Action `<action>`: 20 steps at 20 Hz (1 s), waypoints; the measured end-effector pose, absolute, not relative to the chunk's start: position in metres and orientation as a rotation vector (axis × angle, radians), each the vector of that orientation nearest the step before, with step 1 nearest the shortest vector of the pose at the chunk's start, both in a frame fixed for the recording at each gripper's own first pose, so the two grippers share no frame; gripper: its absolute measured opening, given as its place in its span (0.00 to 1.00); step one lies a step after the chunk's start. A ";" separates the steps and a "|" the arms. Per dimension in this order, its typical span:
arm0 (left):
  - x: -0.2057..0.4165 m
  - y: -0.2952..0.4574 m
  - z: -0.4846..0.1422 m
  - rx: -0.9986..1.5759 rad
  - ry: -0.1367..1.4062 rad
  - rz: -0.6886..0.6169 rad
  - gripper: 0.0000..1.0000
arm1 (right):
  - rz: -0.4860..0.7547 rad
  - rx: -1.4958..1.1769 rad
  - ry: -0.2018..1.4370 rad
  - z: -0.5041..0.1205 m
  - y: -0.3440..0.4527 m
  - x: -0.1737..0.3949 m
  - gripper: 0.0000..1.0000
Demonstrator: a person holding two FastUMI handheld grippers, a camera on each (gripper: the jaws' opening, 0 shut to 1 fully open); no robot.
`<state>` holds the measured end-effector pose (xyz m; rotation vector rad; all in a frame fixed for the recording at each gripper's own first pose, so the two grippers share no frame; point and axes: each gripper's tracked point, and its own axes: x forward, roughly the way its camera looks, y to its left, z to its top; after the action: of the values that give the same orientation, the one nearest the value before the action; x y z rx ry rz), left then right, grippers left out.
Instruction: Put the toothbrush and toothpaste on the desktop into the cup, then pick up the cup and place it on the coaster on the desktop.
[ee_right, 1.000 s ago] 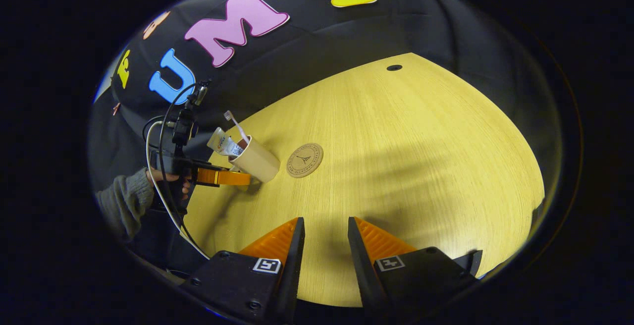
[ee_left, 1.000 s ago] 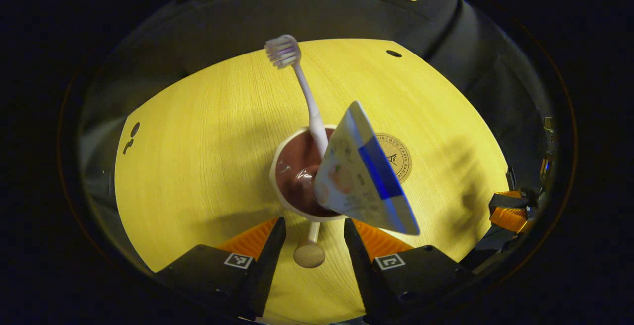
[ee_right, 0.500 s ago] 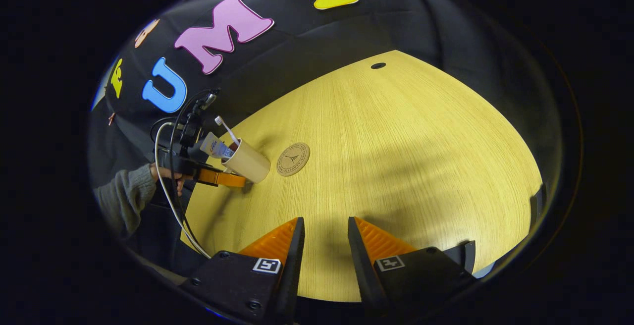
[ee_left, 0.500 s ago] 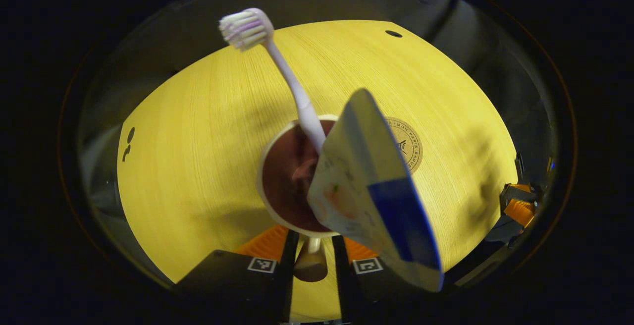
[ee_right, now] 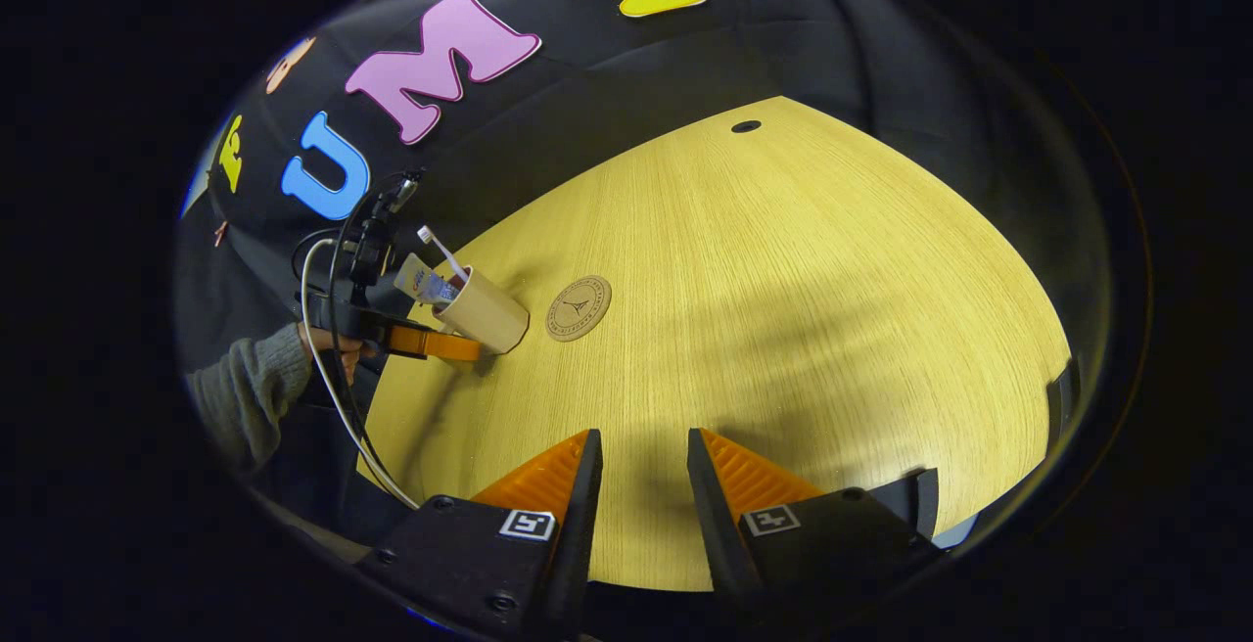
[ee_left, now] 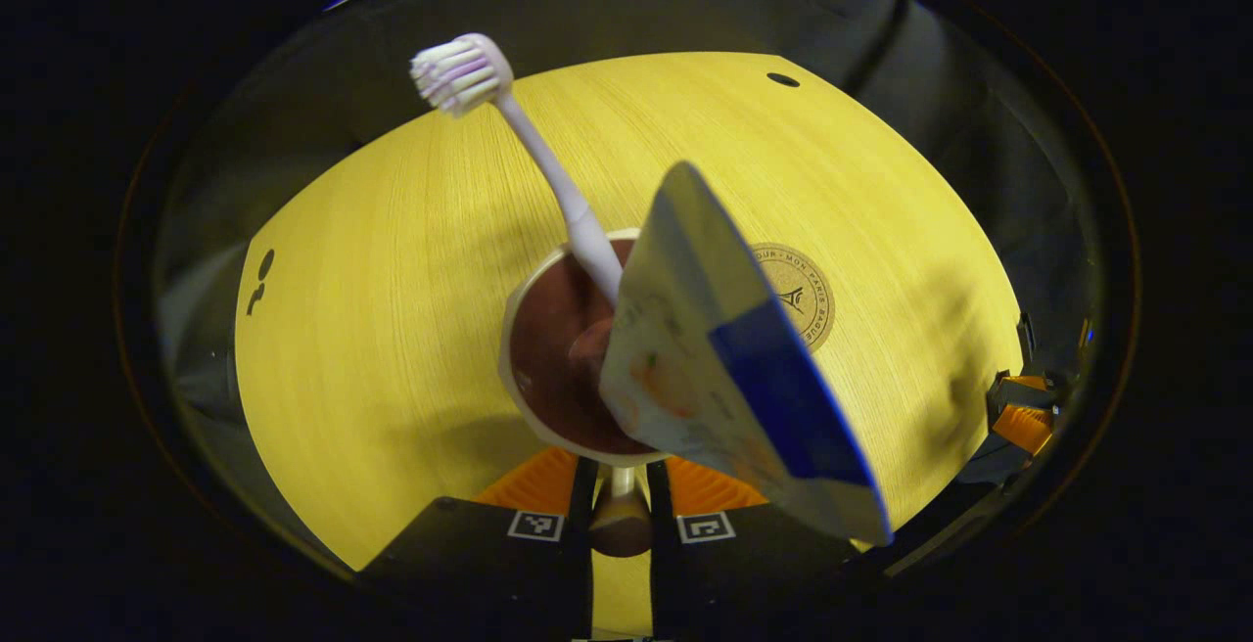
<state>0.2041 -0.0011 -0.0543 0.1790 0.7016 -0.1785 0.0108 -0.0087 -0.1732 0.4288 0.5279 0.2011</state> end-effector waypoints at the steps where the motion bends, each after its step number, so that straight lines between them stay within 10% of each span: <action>1: 0.203 -0.005 -0.052 0.179 0.699 -0.188 0.28 | 0.202 0.430 0.529 -0.174 -0.009 0.011 0.54; 20: 0.224 -0.109 -0.041 0.312 0.700 -0.316 0.32 | 0.123 0.486 0.499 -0.175 -0.041 0.008 0.54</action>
<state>0.2236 -0.1086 -0.0409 0.3121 0.7003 -0.3159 0.0079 -0.0408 -0.1749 0.4863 0.4995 0.1225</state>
